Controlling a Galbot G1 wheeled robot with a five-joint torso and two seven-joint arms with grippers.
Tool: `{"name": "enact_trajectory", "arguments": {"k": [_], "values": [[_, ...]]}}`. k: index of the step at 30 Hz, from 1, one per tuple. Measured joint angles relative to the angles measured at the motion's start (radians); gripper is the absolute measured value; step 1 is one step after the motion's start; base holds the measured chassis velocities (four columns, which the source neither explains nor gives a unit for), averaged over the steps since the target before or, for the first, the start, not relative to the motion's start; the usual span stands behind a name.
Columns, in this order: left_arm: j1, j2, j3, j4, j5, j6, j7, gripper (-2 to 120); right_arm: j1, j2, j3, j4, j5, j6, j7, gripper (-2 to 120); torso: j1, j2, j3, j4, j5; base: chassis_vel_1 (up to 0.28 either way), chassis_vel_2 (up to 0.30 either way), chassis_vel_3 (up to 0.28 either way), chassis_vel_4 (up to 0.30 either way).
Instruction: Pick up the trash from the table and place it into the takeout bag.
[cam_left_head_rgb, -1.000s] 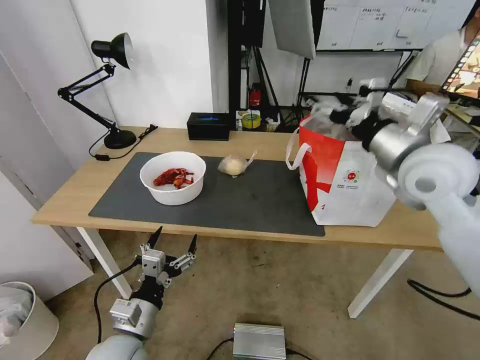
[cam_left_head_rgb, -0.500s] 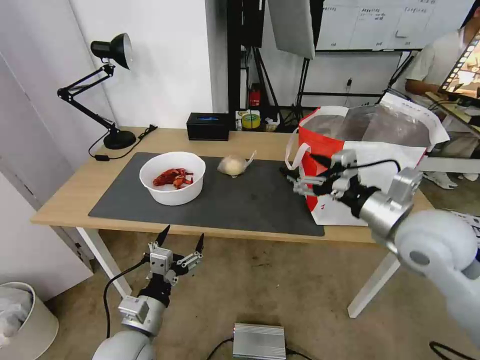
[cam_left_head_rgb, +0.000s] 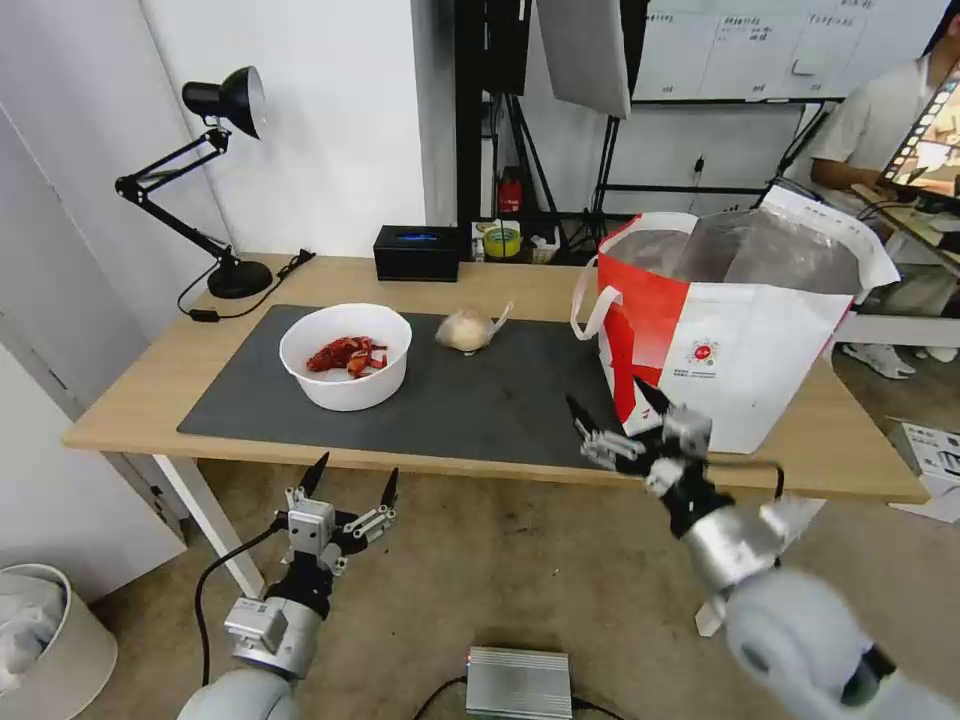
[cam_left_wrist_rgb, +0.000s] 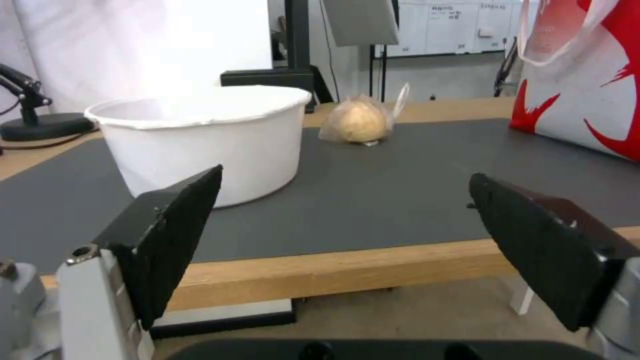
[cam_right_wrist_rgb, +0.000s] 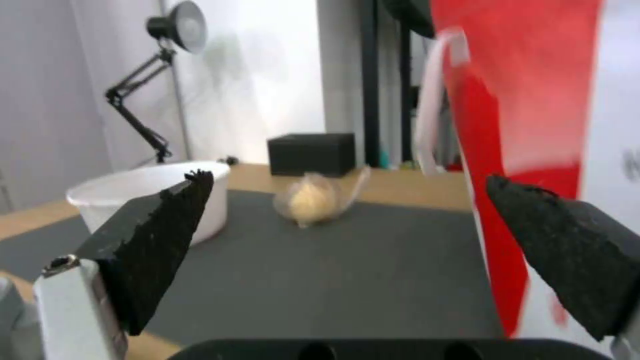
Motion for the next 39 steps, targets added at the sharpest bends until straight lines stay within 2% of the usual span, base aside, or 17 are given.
{"name": "enact_trajectory", "arguments": {"k": [4, 11, 33, 39], "values": [[0.003, -0.001, 0.002, -0.001, 0.002, 0.0, 0.0, 100, -0.069, 0.047, -0.002, -0.03, -0.057, 0.046, 0.006, 100, 0.0, 0.0, 0.0, -0.0001, 0.0, 0.0, 0.0, 0.0, 0.0], [0.006, -0.001, 0.003, 0.005, 0.003, -0.004, 0.0, 100, -0.108, 0.09, -0.009, -0.079, -0.091, 0.071, 0.008, 100, 0.0, 0.0, 0.0, -0.0001, 0.0, 0.0, 0.0, 0.0, 0.0], [-0.023, 0.004, 0.012, 0.05, 0.001, -0.007, 0.0, 100, -0.081, 0.108, -0.03, -0.118, -0.087, 0.062, 0.017, 100, 0.0, 0.0, 0.0, 0.0, 0.0, 0.0, 0.0, 0.0, 0.0], [-0.031, 0.003, 0.016, 0.06, 0.0, -0.007, 0.001, 100, -0.035, 0.105, -0.075, -0.076, -0.05, 0.012, 0.038, 100, 0.0, 0.0, 0.0, -0.0002, 0.0, 0.0, 0.0, 0.0, 0.0]]}}
